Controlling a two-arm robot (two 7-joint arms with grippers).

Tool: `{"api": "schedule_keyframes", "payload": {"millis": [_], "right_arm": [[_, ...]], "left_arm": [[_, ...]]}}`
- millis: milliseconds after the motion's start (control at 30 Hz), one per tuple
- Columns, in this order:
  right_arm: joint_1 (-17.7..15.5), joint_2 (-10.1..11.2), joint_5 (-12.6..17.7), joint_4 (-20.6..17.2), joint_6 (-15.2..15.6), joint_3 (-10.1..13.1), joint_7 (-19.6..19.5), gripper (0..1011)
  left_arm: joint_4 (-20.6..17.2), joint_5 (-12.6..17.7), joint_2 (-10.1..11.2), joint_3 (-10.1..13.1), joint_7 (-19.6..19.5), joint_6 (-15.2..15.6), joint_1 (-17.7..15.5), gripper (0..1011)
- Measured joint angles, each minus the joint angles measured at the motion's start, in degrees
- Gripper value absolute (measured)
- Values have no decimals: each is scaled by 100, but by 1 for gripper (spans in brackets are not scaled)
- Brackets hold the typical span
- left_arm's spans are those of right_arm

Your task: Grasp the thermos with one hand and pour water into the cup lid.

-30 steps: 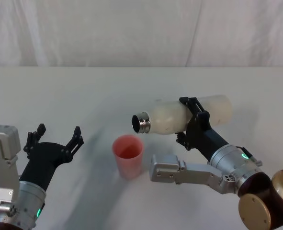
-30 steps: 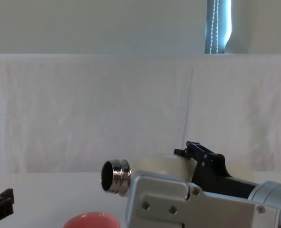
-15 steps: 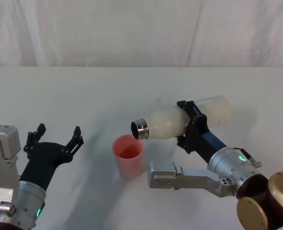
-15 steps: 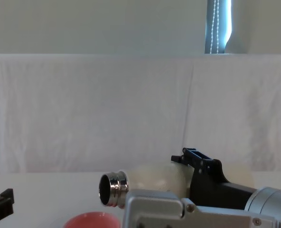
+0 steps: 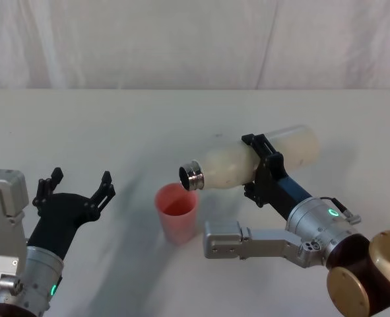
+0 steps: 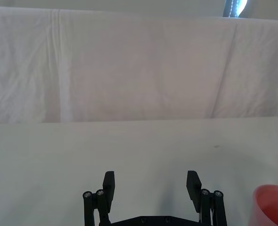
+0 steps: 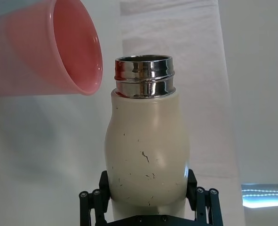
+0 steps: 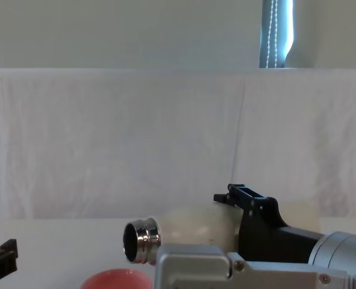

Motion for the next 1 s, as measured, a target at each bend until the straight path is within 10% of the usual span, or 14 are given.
{"api": "schedule_keyframes", "payload": {"millis": [1000], "right_arm": [[82,48,-118,-101,112,-41,147,959]], "left_arm": [[0,0,0,0,0,0,0,1001]]}}
